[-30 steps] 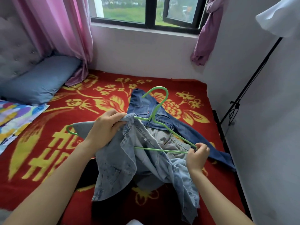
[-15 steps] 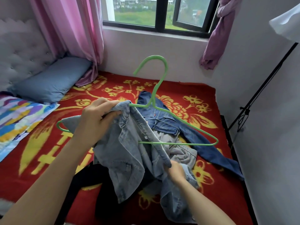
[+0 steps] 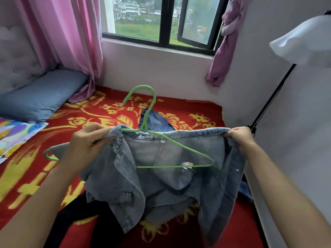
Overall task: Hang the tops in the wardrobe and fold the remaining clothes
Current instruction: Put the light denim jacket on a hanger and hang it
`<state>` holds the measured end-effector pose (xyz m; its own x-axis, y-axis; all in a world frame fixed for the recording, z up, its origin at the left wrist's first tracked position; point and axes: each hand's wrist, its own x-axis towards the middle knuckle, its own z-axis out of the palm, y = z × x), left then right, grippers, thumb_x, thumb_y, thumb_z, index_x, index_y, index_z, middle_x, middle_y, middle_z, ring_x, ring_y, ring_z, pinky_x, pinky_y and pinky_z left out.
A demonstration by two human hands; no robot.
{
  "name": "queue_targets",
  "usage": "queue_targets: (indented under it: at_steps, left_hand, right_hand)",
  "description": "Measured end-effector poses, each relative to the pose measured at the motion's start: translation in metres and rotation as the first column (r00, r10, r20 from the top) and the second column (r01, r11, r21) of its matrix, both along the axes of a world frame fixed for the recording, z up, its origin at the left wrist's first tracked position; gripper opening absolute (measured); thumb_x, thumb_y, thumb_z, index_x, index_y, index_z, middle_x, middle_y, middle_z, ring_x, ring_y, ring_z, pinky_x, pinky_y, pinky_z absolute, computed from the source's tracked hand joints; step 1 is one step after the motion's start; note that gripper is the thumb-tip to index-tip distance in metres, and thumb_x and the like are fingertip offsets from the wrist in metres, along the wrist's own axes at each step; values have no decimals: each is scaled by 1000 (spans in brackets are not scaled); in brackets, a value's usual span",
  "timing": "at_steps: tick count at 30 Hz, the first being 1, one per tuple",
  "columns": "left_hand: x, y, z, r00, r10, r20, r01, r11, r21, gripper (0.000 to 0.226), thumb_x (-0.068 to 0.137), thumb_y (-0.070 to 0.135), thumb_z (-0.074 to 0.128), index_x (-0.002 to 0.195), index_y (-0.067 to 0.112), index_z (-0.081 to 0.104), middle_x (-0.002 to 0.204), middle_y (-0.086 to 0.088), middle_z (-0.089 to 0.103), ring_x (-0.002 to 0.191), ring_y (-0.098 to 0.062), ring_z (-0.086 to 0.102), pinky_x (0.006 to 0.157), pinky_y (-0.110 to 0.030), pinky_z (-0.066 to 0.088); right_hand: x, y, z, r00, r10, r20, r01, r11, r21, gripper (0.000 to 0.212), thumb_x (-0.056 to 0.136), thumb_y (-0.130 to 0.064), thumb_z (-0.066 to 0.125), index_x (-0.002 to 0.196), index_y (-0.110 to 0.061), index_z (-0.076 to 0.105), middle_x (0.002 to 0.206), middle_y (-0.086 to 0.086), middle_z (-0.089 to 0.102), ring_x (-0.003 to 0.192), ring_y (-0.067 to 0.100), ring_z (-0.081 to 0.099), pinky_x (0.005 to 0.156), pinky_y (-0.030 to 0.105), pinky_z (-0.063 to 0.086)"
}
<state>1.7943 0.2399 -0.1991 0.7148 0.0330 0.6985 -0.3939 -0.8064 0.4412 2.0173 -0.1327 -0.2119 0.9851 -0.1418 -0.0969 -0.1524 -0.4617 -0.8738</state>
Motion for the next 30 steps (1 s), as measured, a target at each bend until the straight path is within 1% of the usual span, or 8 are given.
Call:
queue_targets:
  at_steps: [4, 9, 11, 14, 19, 23, 25, 30]
  left_hand:
    - [12, -7, -17, 945, 305, 116, -325, 911, 256, 38, 65, -9, 67, 102, -1, 70, 78, -11, 64, 69, -21, 55, 48, -30, 46]
    - [18, -20, -21, 847, 528, 64, -529, 826, 193, 48, 60, -1, 55, 106, -6, 68, 78, -21, 62, 60, -38, 60, 45, -41, 48]
    - [17, -20, -15, 821, 566, 76, -570, 818, 73, 44, 67, 2, 51, 107, -8, 66, 82, -26, 62, 59, -40, 59, 49, -43, 48]
    - [11, -14, -2, 801, 568, 189, -572, 819, -40, 40, 78, 9, 44, 106, -10, 66, 85, -30, 61, 63, -41, 59, 52, -44, 48]
    - [0, -4, 11, 846, 413, 337, -449, 893, 33, 32, 87, 8, 46, 102, -12, 65, 84, -28, 61, 78, -23, 48, 65, -25, 36]
    - [-3, -5, 23, 860, 361, 361, -396, 918, 25, 31, 87, 10, 48, 99, -11, 67, 83, -23, 63, 78, -17, 50, 72, -8, 34]
    - [-1, -4, 27, 864, 347, 363, -374, 927, 3, 28, 88, 11, 52, 99, -9, 68, 86, -3, 63, 81, -5, 52, 80, -1, 30]
    - [4, 18, 39, 927, 349, 142, -332, 934, -130, 29, 76, 5, 73, 105, 6, 70, 90, 38, 58, 82, 20, 50, 74, 0, 33]
  right_hand:
    - [-17, 10, 42, 986, 8, 169, 0, 999, -47, 13, 66, -2, 70, 58, -5, 62, 50, 0, 49, 50, 11, 44, 44, 21, 33]
    - [-71, 50, 68, 924, 166, 345, -99, 974, -203, 27, 73, -10, 67, 50, -5, 54, 52, 2, 37, 51, 12, 33, 44, 27, 27]
    - [-103, 64, 65, 832, 476, 285, -333, 839, -430, 31, 77, -28, 68, 52, -14, 59, 49, -3, 47, 48, 9, 42, 49, 32, 35]
    - [-132, 71, 58, 639, 756, -139, -696, 492, -523, 36, 77, -55, 59, 74, -22, 72, 62, -9, 67, 57, 2, 60, 62, 28, 50]
    - [-98, 63, 74, 743, 447, 499, -173, 848, -501, 17, 82, -31, 69, 93, -18, 72, 87, 1, 69, 85, 20, 62, 74, 30, 43]
    - [-68, 72, 79, 632, 719, 290, -391, 618, -682, 41, 83, -31, 69, 119, -14, 61, 111, 5, 58, 105, 20, 48, 91, 30, 35]
    - [-64, 79, 75, 611, 761, 216, -555, 607, -569, 10, 89, -27, 62, 93, -20, 66, 84, -4, 59, 80, 6, 51, 75, 25, 39]
    - [-54, 89, 74, 613, 724, 316, -621, 689, -373, 31, 90, -23, 60, 60, -18, 54, 56, -12, 43, 52, 1, 35, 54, 17, 31]
